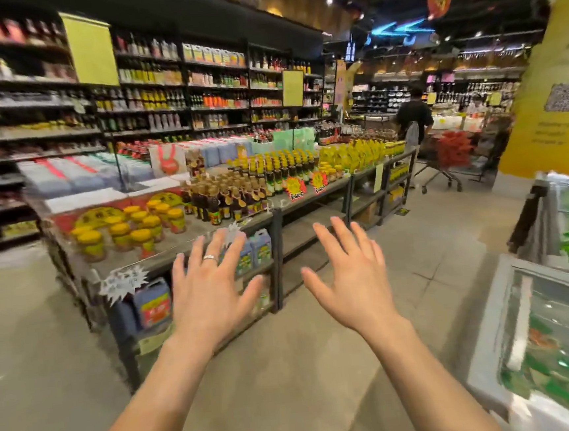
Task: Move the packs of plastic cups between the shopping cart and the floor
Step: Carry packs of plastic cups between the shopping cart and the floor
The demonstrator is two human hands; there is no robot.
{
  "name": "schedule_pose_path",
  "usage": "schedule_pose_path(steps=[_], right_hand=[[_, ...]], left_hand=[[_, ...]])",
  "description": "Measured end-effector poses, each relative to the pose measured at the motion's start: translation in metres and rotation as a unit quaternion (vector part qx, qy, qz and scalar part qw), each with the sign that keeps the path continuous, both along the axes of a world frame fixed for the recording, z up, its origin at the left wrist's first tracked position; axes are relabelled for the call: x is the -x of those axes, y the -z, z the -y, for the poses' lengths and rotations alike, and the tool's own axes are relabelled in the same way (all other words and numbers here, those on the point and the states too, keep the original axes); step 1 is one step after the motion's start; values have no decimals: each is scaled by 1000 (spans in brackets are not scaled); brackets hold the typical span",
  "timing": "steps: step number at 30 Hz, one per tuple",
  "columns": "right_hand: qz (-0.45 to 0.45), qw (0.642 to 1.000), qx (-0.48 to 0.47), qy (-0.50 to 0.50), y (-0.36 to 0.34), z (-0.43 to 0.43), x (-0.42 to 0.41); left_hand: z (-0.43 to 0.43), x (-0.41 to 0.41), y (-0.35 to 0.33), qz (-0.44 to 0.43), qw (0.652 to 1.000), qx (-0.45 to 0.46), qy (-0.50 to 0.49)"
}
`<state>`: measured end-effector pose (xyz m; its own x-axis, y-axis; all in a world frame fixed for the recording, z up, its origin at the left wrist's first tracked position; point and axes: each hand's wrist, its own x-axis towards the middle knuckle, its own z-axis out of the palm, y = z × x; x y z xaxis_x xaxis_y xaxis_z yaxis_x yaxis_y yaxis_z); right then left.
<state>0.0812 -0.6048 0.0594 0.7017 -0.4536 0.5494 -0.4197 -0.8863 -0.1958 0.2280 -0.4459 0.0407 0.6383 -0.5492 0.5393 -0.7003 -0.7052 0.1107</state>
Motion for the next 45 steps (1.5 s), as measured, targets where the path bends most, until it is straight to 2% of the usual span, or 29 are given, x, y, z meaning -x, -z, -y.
schedule_pose_path(steps=[11,21,26,31,38,45], right_hand=[[2,984,14,-179,-4,-194,-223],[7,943,33,-332,4,-329,-379],[23,921,14,-389,12,-387,-467],[22,908,-14,-419,16,-425,-573],[11,898,-33,-438,-1,-454,-722],[9,889,-33,-457,-7,-479,-819]], left_hand=[[-264,-145,-19,-5,981,25,-194],[-422,-209,-6,-1,931,41,-363],[-469,-268,-2,-5,905,14,-426],[-501,-364,-7,-9,891,8,-455],[-512,-505,-22,5,887,14,-461],[-535,-600,-17,4,885,34,-463]])
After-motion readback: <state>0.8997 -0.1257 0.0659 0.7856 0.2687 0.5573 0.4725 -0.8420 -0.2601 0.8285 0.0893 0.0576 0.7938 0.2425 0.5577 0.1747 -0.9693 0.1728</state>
